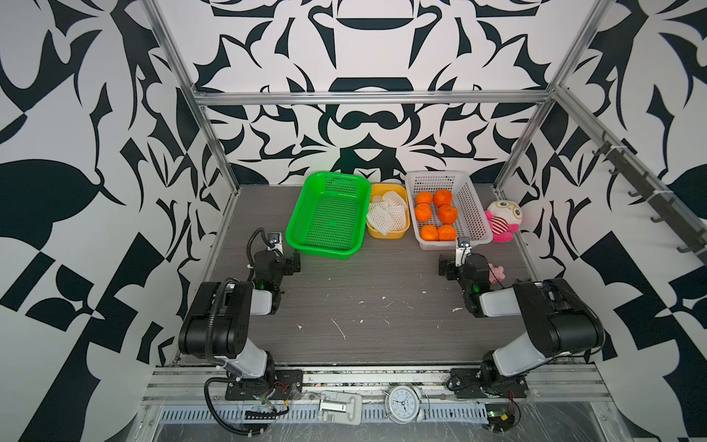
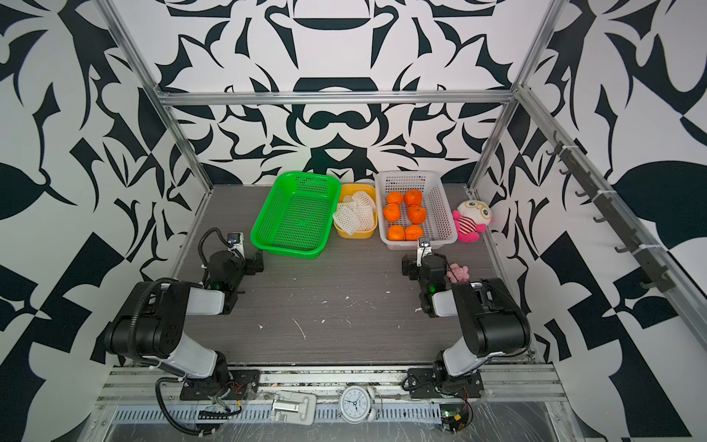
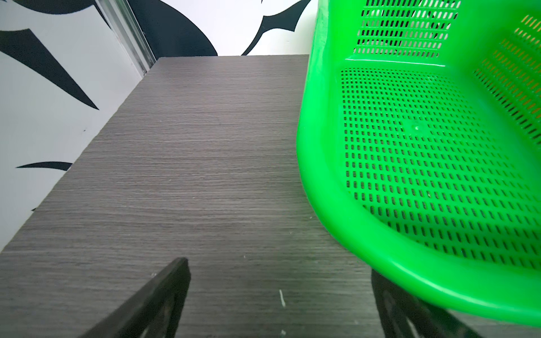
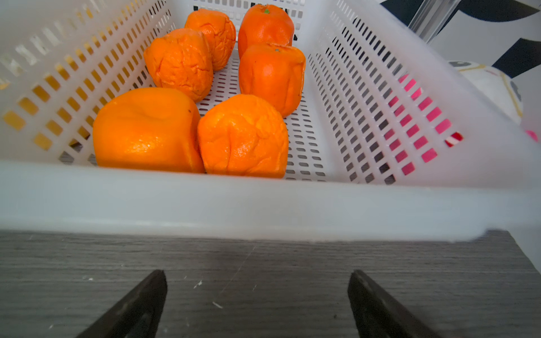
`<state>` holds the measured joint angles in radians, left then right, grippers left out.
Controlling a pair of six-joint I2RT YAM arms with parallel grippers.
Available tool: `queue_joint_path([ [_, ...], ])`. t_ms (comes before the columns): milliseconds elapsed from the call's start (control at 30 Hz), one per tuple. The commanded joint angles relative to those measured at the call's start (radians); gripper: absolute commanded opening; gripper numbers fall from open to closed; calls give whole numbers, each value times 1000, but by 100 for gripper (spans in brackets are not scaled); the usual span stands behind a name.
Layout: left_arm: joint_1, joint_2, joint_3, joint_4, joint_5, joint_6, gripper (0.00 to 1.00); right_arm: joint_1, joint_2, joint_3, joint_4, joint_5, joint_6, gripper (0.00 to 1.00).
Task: Remove foam nets from oranges
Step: Reset both arms
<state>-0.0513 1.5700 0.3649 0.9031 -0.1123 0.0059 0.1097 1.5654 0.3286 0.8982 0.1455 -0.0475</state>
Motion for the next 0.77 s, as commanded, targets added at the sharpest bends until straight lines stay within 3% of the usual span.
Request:
queue_joint_path([
  [0,2,-1,15,5,21,-17,99,-11,-10,30,10,-17,18,100],
  [733,2,-9,0,26,16,-23,100,-31,-8,35,2,-65,27,100],
])
